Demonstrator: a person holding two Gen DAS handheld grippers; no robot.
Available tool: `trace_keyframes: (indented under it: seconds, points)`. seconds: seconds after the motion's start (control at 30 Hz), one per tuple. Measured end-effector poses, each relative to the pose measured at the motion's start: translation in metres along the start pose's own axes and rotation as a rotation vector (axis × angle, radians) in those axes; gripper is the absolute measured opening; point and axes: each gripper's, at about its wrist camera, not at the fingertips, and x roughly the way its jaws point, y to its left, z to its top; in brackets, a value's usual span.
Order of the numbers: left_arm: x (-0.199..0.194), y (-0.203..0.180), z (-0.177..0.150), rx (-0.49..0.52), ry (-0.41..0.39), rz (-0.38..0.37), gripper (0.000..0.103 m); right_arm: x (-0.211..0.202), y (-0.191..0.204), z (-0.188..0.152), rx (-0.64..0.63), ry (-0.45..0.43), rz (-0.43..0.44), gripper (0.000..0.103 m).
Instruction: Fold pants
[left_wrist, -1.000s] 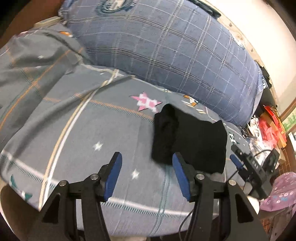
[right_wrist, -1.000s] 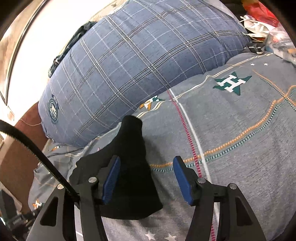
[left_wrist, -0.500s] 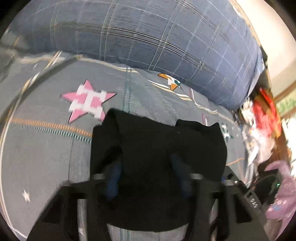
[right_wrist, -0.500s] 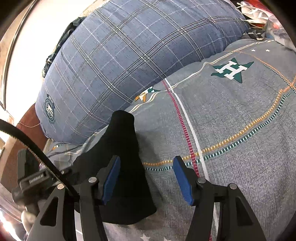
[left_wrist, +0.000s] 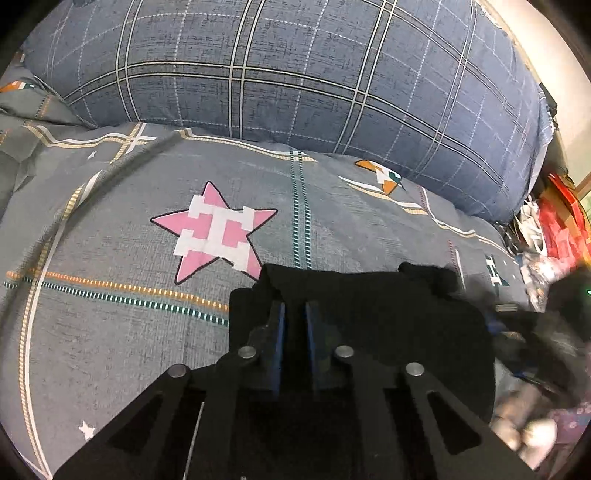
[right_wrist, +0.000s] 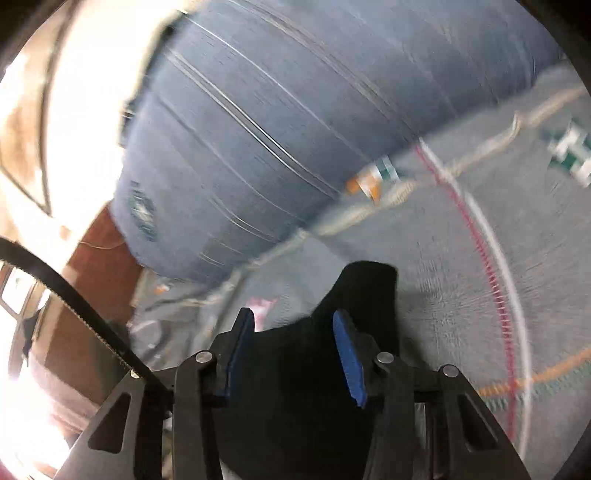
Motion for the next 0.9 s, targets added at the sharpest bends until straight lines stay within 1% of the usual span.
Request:
trace_keyframes:
  seconds: [0.03, 0.07, 0.1, 0.13, 0.17, 0.2, 0.23, 0.27, 0.33, 0.37, 0.4, 0.43, 0.5, 0.6, 0.67, 0.8, 0.9]
  points:
    - [0.001, -0.001, -0.001, 0.007, -0.004, 0.007, 0.012, 0.018, -0.018, 0.0, 0.056, 0.054, 0.016, 0.045]
    - [0.001, -0.002, -0.001, 0.014, -0.004, 0.01, 0.013, 0.022, -0.031, -0.002, 0.102, 0.035, 0.075, 0.043]
    - [0.001, -0.002, 0.001, 0.013, 0.005, 0.005, 0.013, 0.019, -0.043, -0.003, 0.144, -0.005, 0.143, 0.042]
    - [0.0, 0.0, 0.002, -0.004, 0.015, -0.009, 0.013, 0.018, -0.051, -0.003, 0.19, 0.0, 0.178, 0.041]
    - [-0.004, 0.005, 0.005, -0.041, 0.025, -0.039, 0.013, 0.014, -0.052, -0.003, 0.207, -0.005, 0.188, 0.041]
    - [-0.012, 0.013, 0.008, -0.098, 0.024, -0.089, 0.013, 0.007, -0.048, -0.002, 0.193, -0.023, 0.182, 0.043]
    - [-0.02, 0.019, 0.01, -0.134, 0.013, -0.117, 0.015, 0.0, -0.042, -0.002, 0.17, -0.039, 0.178, 0.048]
    - [-0.028, 0.025, 0.011, -0.156, -0.001, -0.139, 0.018, -0.008, -0.035, -0.001, 0.138, -0.058, 0.169, 0.05]
    - [-0.044, 0.034, 0.01, -0.161, -0.032, -0.157, 0.041, -0.023, -0.019, -0.001, 0.063, -0.08, 0.132, 0.064]
    - [-0.05, 0.038, 0.008, -0.158, -0.045, -0.156, 0.045, -0.028, -0.013, -0.003, 0.033, -0.088, 0.107, 0.065]
    - [-0.054, 0.041, 0.005, -0.153, -0.055, -0.155, 0.052, -0.032, -0.009, -0.006, 0.005, -0.093, 0.079, 0.065]
    - [-0.057, 0.045, 0.001, -0.15, -0.056, -0.158, 0.055, -0.035, -0.007, -0.009, -0.013, -0.093, 0.052, 0.066]
    - [-0.056, 0.049, -0.009, -0.151, -0.035, -0.16, 0.059, -0.038, -0.008, -0.013, -0.003, -0.084, 0.034, 0.066]
    - [-0.057, 0.05, -0.026, -0.135, -0.015, -0.124, 0.059, -0.039, -0.014, -0.019, 0.034, -0.086, 0.05, 0.066]
    - [-0.063, 0.049, -0.036, -0.113, -0.03, -0.097, 0.059, -0.04, -0.012, -0.021, 0.015, -0.106, 0.02, 0.066]
    - [-0.086, 0.036, -0.058, -0.036, -0.099, 0.01, 0.059, -0.046, 0.003, -0.033, -0.057, -0.134, -0.061, 0.066]
    - [-0.104, 0.023, -0.073, 0.019, -0.148, 0.081, 0.059, -0.058, 0.018, -0.054, -0.119, -0.16, -0.116, 0.066]
